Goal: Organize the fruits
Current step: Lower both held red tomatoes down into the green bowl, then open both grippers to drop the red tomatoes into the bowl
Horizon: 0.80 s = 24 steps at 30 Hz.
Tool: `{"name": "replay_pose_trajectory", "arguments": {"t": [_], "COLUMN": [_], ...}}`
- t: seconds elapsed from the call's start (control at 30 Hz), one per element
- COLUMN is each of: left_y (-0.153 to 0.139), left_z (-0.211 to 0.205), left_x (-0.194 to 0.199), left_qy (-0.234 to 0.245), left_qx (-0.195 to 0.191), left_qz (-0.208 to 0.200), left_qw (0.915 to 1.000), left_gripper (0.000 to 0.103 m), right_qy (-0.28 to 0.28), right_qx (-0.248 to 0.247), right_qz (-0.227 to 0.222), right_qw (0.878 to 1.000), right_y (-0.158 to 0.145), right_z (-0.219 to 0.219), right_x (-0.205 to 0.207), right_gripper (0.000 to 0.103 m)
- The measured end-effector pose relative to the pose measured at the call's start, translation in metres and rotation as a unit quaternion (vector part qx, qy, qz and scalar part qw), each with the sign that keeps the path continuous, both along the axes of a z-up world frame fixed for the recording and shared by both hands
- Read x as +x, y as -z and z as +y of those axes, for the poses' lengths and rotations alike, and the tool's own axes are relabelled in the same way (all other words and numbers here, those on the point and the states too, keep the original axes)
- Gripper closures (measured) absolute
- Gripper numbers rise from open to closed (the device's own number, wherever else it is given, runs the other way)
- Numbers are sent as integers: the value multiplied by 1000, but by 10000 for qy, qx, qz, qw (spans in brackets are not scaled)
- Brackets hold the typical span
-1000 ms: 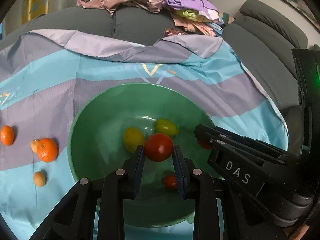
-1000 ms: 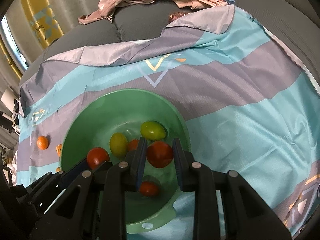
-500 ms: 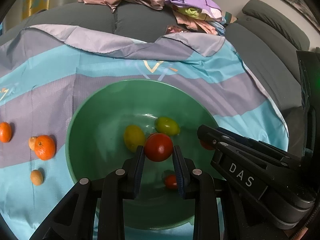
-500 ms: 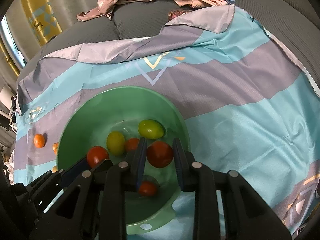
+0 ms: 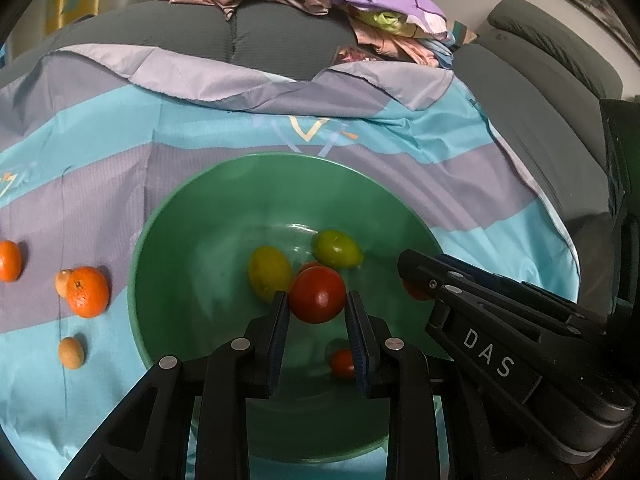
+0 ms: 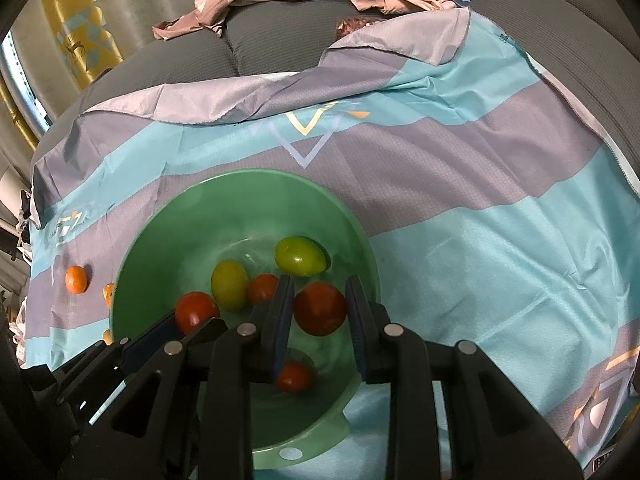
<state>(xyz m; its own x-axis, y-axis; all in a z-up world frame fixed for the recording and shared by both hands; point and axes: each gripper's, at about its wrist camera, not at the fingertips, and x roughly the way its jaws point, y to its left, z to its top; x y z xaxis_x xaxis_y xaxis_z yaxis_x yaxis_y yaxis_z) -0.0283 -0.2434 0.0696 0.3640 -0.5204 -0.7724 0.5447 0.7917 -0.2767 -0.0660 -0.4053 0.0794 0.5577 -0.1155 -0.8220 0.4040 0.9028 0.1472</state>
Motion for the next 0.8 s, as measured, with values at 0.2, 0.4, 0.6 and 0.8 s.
{"name": "replay_pose_trajectory", "arguments": {"t": [0.2,0.4,0.6,0.8], "left_y": [2,4,1,-3], "left_z": [-1,0,2,8], "left_x": [0,2,1,3], "left_qy": [-14,-64,-137,-172], "left_qx": [10,6,47,5], "left_qz": [34,144,79,210], "left_qw": [10000,9999,9999,9996], "left_gripper": [74,74,74,74], "right_qy": [21,31,46,22], "right_qx": [-13,-27,13,61], "right_qz": [60,100,85,-25], "right_qw": [10000,9999,10000,10000], "right_y": [2,2,2,-1], "right_z": [-1,0,-2,0], "right_x": [1,1,1,0], "right_gripper": [74,74,72,57]}}
